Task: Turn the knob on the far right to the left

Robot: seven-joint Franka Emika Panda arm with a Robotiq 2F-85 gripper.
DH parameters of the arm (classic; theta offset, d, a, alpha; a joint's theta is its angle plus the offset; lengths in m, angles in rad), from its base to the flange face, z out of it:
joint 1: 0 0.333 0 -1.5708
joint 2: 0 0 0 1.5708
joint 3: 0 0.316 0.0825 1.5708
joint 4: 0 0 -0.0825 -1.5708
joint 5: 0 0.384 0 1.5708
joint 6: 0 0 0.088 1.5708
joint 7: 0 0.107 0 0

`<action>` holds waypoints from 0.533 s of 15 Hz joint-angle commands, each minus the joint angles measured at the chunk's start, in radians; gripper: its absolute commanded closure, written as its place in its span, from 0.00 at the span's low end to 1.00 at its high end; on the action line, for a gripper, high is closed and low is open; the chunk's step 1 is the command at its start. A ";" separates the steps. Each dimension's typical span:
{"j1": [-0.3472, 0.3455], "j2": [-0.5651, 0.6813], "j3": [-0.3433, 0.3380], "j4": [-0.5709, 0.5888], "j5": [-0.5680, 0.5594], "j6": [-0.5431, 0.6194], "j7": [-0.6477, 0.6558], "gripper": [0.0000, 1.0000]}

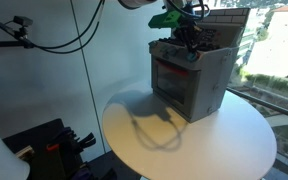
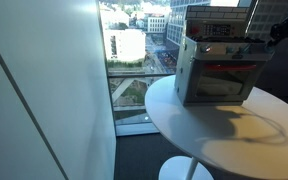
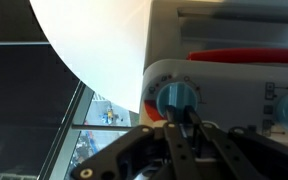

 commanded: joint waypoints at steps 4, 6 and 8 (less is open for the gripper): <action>0.000 -0.036 -0.020 -0.008 -0.032 -0.063 0.010 0.50; -0.001 -0.046 -0.025 -0.010 -0.028 -0.088 0.008 0.34; -0.003 -0.060 -0.029 -0.013 -0.020 -0.121 0.003 0.17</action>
